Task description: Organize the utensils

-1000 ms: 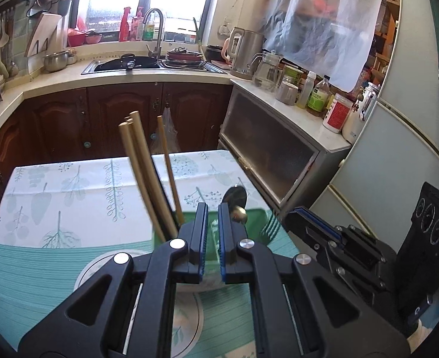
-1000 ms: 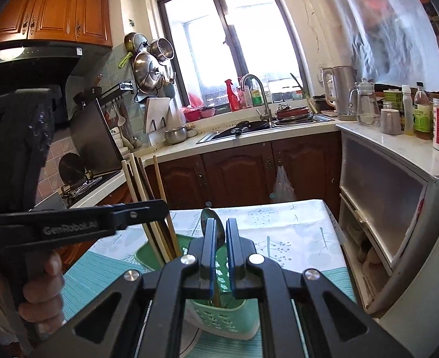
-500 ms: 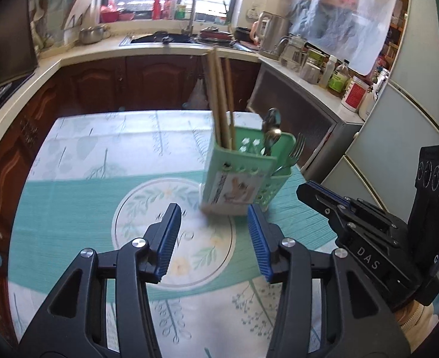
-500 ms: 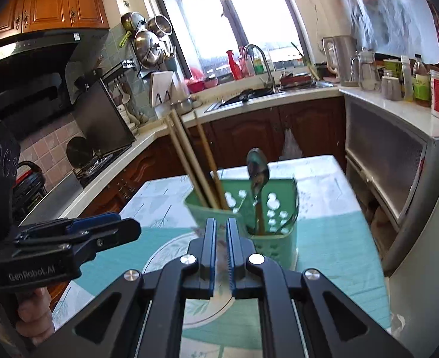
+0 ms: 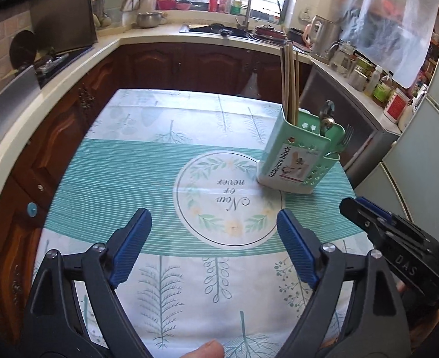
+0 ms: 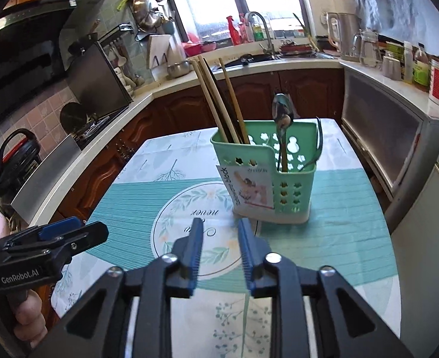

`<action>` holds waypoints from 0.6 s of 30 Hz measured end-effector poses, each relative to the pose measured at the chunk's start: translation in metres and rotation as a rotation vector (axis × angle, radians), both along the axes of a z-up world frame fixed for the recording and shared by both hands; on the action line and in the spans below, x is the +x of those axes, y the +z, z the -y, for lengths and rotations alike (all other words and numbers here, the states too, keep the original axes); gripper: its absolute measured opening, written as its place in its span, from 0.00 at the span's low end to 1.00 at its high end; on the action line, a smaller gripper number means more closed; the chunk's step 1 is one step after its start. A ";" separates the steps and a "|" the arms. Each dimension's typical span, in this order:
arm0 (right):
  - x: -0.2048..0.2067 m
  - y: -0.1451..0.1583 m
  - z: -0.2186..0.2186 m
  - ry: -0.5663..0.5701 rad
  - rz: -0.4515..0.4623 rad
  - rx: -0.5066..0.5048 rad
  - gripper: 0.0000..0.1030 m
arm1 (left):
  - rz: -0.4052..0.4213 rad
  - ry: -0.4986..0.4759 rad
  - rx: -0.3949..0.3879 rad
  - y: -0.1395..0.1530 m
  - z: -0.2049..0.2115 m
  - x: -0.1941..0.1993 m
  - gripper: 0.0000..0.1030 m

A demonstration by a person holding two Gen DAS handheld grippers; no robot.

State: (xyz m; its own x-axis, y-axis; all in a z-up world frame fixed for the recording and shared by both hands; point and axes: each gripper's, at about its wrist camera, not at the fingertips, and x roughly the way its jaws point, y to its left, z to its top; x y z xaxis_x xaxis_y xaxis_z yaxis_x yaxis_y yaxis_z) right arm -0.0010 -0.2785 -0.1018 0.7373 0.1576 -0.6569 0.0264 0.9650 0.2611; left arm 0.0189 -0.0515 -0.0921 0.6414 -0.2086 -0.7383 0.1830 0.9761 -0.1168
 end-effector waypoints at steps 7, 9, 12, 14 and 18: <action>-0.015 0.018 -0.013 -0.026 -0.036 0.017 0.51 | 0.023 0.064 0.131 0.024 0.010 -0.016 0.89; -0.022 0.026 -0.021 -0.033 -0.022 0.001 0.61 | 0.029 0.085 0.160 0.028 0.010 -0.017 0.90; -0.031 0.034 -0.033 -0.042 0.007 -0.036 0.66 | 0.021 0.096 0.161 0.029 0.003 -0.021 0.90; -0.034 0.038 -0.040 -0.044 0.020 -0.062 0.66 | 0.011 0.100 0.155 0.028 -0.003 -0.023 0.90; -0.038 0.037 -0.048 -0.048 0.014 -0.065 0.66 | 0.002 0.104 0.156 0.025 -0.010 -0.026 0.90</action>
